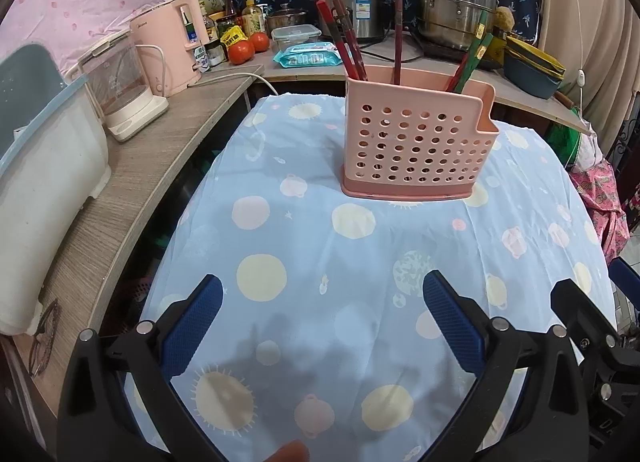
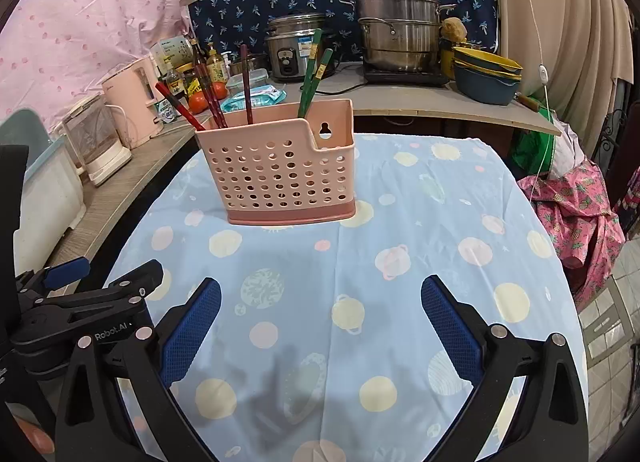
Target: Organize utensils
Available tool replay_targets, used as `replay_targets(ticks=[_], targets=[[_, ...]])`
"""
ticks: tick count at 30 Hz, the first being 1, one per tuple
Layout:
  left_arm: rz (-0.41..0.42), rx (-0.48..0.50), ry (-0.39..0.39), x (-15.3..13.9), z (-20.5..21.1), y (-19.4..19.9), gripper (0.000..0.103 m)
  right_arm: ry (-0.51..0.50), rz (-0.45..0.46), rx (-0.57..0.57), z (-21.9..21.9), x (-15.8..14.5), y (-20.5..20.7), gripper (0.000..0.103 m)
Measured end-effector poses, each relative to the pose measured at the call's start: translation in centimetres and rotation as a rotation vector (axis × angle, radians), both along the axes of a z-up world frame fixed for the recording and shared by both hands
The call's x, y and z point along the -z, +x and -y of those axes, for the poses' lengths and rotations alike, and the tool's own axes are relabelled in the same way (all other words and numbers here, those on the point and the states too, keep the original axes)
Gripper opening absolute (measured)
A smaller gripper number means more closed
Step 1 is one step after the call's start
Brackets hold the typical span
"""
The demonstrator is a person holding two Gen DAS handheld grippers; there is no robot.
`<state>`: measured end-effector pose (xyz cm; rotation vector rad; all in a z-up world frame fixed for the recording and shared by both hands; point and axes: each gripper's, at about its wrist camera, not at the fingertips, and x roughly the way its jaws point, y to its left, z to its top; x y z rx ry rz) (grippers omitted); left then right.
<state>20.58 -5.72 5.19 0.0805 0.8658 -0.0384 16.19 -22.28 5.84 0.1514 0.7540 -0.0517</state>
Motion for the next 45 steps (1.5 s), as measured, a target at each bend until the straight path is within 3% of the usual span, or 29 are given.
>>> replay_targets(ticks=[45], targets=[[-0.007, -0.047, 0.028, 0.55, -0.56, 0.27, 0.096, 0.003, -0.02, 0.006, -0.26, 0.63, 0.39, 0.097]])
